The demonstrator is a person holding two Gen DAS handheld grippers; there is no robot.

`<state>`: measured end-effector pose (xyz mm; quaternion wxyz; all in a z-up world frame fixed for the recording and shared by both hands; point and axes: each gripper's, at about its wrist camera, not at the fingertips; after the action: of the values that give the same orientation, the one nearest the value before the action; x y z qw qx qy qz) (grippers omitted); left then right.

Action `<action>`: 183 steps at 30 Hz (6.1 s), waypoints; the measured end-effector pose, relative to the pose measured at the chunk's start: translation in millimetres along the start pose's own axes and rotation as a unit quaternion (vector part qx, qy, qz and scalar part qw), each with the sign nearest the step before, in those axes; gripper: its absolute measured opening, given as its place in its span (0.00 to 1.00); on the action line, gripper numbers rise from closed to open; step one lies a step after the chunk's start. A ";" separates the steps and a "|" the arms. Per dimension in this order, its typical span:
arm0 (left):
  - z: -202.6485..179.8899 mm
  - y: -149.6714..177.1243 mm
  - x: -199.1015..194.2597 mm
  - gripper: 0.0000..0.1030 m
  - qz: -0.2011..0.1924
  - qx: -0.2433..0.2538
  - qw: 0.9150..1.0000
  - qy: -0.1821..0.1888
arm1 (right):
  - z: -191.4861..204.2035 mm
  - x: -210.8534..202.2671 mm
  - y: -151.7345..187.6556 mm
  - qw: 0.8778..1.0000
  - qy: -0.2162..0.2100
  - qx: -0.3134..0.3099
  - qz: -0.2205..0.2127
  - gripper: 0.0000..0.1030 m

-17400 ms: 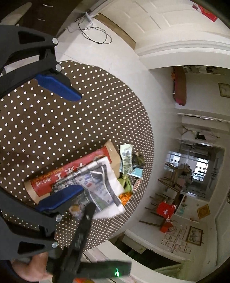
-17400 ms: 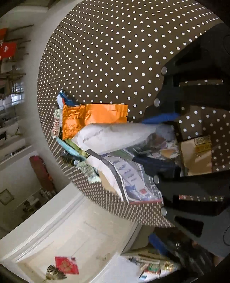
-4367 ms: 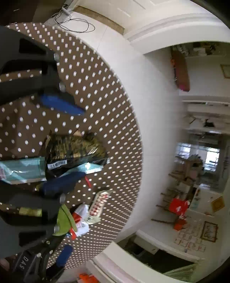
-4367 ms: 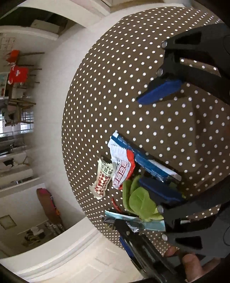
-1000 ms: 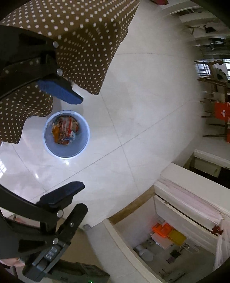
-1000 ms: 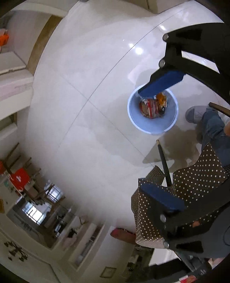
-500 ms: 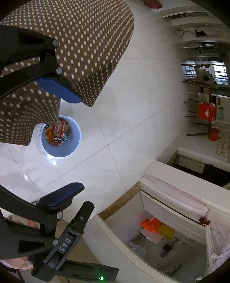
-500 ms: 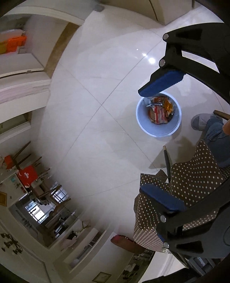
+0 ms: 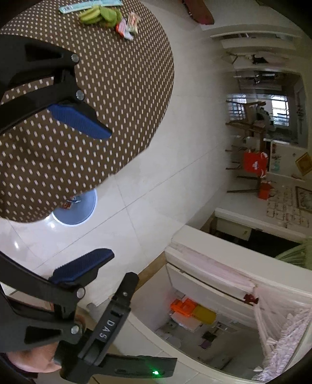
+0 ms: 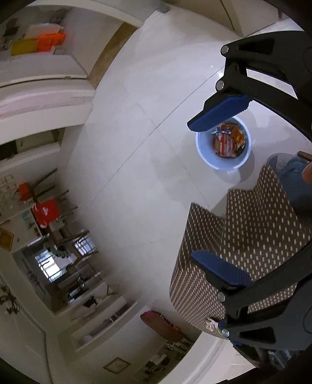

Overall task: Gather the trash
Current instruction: 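Move both tools back over the remaining trash on the table, then grasp the teal toothpaste box with the left tool while the right tool grasps the green bananas, then carry the toothpaste box and bananas over the blue bin and open both tools, then move both tools back over the last wrappers on the table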

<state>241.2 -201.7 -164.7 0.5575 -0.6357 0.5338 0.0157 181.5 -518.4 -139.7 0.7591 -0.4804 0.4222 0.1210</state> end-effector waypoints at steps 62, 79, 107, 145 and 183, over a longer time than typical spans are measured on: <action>299.3 64.8 -117.0 0.60 -0.009 -0.136 0.960 -0.244 | 347.7 43.9 124.8 0.929 -0.187 -0.313 0.058 0.16; 242.8 99.0 -148.0 0.08 -0.039 -0.148 0.975 -0.161 | 283.6 1.7 92.3 0.946 -0.194 -0.258 0.025 0.15; 66.4 27.0 -95.4 0.08 -0.083 -0.044 0.994 -0.059 | 115.6 -31.9 22.6 0.979 -0.159 -0.116 -0.045 0.15; -15.1 12.6 256.3 0.43 0.201 -0.052 0.978 0.028 | -82.5 166.8 0.7 0.990 -0.028 0.061 0.124 0.69; -5.3 -21.2 16.0 0.90 -0.004 -0.022 0.999 -0.036 | -4.9 44.4 -4.9 0.999 -0.012 0.022 0.033 0.94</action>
<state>259.8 -220.2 -157.9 0.5622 -0.6490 0.5104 0.0478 209.0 -534.8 -171.1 0.7699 -0.4483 0.4312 0.1422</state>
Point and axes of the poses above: each gripper's, at about its wrist camera, not at the fingertips, and x roughly the way its jaws point, z to its left, y to its underside, and after that the axes turned 14 degrees about y, right-handed
